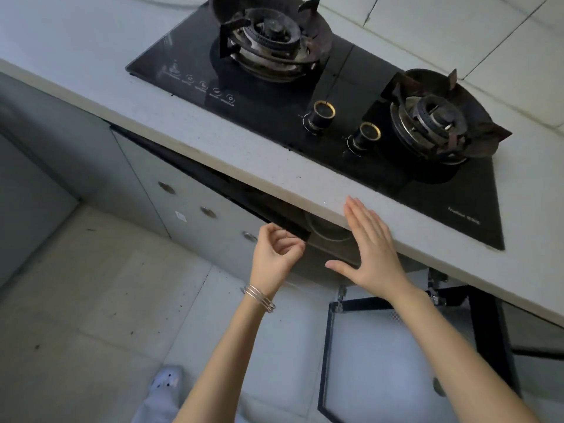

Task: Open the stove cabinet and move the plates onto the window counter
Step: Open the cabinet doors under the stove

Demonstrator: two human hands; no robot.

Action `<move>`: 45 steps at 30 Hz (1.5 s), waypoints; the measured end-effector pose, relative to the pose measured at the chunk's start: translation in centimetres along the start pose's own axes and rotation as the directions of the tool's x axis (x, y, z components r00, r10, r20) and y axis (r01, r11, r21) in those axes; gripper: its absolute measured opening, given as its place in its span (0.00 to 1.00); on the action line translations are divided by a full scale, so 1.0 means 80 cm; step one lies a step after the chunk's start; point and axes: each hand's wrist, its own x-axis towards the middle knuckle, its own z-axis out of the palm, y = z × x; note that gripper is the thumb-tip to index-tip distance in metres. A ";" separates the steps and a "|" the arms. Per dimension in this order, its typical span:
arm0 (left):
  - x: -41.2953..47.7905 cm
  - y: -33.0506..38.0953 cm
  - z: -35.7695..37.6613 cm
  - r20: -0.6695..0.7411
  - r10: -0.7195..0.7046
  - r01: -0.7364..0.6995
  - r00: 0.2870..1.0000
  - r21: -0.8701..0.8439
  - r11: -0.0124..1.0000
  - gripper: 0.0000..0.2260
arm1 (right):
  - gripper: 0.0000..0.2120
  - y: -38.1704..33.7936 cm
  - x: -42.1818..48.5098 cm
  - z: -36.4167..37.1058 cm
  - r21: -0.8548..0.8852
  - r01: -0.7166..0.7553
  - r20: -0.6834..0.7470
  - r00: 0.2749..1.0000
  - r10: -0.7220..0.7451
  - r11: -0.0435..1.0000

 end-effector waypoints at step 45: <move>-0.191 0.150 -0.495 0.012 -0.193 0.152 0.981 0.570 0.808 0.28 | 0.36 -0.402 -0.035 -0.046 0.269 0.123 0.100 0.983 -0.154 0.955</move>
